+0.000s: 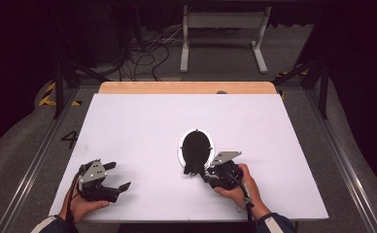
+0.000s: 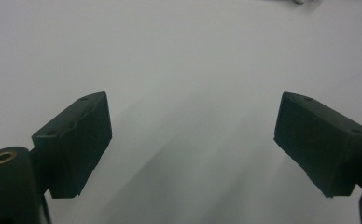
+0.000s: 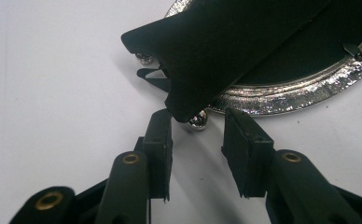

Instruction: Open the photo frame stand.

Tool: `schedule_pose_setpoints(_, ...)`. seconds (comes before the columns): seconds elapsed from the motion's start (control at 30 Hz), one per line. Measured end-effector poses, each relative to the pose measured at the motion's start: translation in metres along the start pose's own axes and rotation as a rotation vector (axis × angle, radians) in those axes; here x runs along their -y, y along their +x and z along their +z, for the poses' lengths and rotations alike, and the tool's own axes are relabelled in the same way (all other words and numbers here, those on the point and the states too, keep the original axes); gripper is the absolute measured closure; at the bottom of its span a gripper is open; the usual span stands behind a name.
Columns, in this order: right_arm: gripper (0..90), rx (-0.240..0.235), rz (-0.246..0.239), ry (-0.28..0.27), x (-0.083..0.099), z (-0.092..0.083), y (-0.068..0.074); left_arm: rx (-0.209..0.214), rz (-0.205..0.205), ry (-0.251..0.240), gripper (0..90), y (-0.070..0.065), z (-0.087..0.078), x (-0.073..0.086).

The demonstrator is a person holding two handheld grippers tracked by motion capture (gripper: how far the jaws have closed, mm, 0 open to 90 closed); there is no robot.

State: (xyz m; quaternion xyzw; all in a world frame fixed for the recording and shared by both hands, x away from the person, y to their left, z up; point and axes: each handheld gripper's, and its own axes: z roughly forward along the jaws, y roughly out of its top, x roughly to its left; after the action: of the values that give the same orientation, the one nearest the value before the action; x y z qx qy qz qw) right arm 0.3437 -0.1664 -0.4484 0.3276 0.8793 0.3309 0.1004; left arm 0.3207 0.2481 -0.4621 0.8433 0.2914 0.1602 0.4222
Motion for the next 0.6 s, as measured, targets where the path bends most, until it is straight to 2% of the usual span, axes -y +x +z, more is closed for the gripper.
schedule_pose_setpoints(0.13,69.8,-0.025,0.016,-0.011,0.000,-0.001,-0.001,0.003,-0.003,0.006,11.8,-0.001,0.001,0.000)
schedule_pose_setpoints(0.27,72.3,-0.060,0.044,-0.029,0.002,-0.002,-0.003,0.008,-0.007,0.007,11.8,-0.002,0.002,0.000)
schedule_pose_setpoints(0.4,70.1,-0.080,0.073,-0.048,0.002,-0.002,-0.005,0.012,-0.009,0.005,11.7,-0.002,0.001,0.000)
schedule_pose_setpoints(0.43,69.3,-0.100,0.095,-0.058,0.002,-0.002,-0.006,0.016,-0.012,0.003,11.7,-0.002,0.002,0.000)
schedule_pose_setpoints(0.47,67.6,-0.185,0.156,-0.097,0.005,0.000,-0.012,0.022,-0.013,-0.001,11.7,-0.002,0.002,-0.001)
schedule_pose_setpoints(0.53,69.4,-0.222,0.202,-0.113,0.007,0.002,-0.017,0.019,-0.011,0.006,11.8,-0.003,0.004,-0.002)
schedule_pose_setpoints(0.57,68.8,-0.263,0.238,-0.126,0.008,0.004,-0.021,0.024,-0.009,0.007,11.8,-0.003,0.005,-0.002)
schedule_pose_setpoints(0.6,68.8,-0.263,0.238,-0.126,0.008,0.004,-0.021,0.024,-0.009,0.007,11.8,-0.003,0.005,-0.002)
